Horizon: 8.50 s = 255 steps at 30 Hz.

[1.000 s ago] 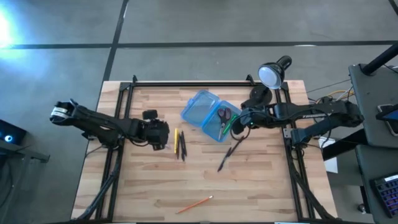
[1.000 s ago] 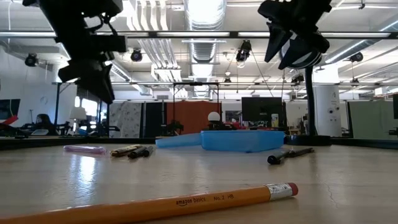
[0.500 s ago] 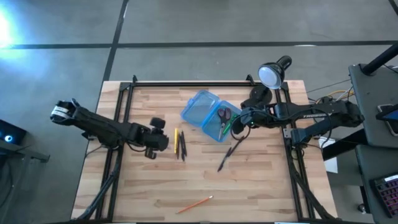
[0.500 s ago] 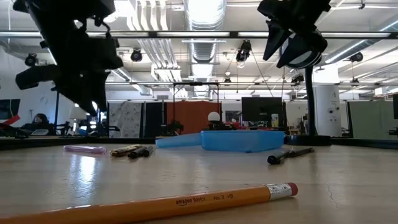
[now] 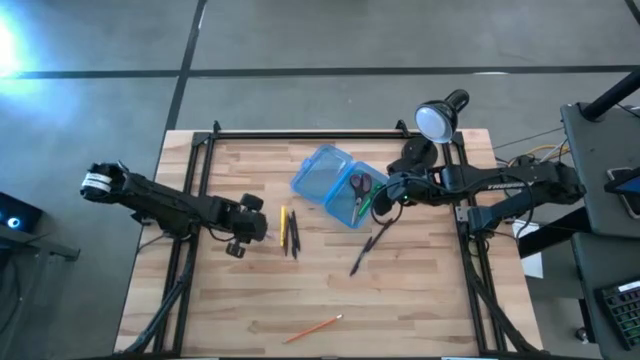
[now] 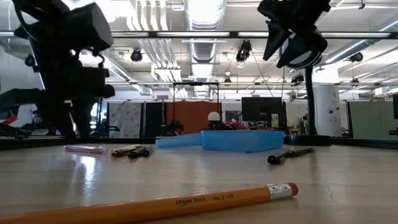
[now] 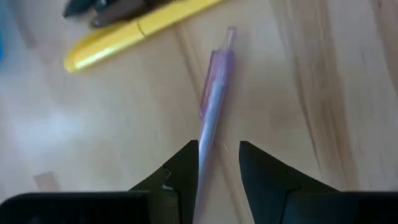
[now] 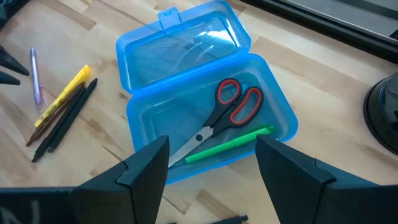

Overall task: Pick & place school supplies into a supply box
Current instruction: Put the light purple pen into the blue supply box, then put the black pen into the blue supply box, then put the yellow pen into the blue supply box

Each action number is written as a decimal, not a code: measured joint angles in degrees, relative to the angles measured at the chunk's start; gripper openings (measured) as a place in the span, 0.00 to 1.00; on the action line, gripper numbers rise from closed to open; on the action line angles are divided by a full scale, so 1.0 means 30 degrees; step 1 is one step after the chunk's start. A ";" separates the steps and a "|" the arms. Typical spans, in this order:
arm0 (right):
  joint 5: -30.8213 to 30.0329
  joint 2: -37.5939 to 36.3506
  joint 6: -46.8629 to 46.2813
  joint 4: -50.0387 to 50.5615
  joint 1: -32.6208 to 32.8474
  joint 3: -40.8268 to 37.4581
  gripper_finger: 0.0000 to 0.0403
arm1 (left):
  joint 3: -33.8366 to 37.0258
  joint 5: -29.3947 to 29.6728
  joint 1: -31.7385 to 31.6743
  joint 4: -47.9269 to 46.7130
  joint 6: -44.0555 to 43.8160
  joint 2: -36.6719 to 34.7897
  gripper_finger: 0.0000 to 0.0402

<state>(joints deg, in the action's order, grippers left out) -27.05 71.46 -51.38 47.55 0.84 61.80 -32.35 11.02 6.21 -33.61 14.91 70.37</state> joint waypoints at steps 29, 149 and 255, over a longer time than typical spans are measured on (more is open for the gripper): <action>0.0015 -0.0015 -0.0727 0.0036 -0.0007 0.0000 0.57 | 0.0017 -0.2789 -0.2619 0.1128 0.0731 0.2639 0.10; 0.8941 1.0295 2.5698 -0.2347 0.0220 -0.2634 0.31 | -0.4420 0.6713 -0.0048 0.6698 -2.1067 -0.2047 0.26; 0.1166 0.1683 0.9575 -0.0276 -0.2783 0.0262 0.59 | -0.8849 0.0991 -0.3454 -0.1642 -3.4633 0.9853 0.34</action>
<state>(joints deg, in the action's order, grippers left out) -23.55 76.51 -22.65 46.72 -7.51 62.59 -58.89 13.99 -4.15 -38.54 -88.99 99.93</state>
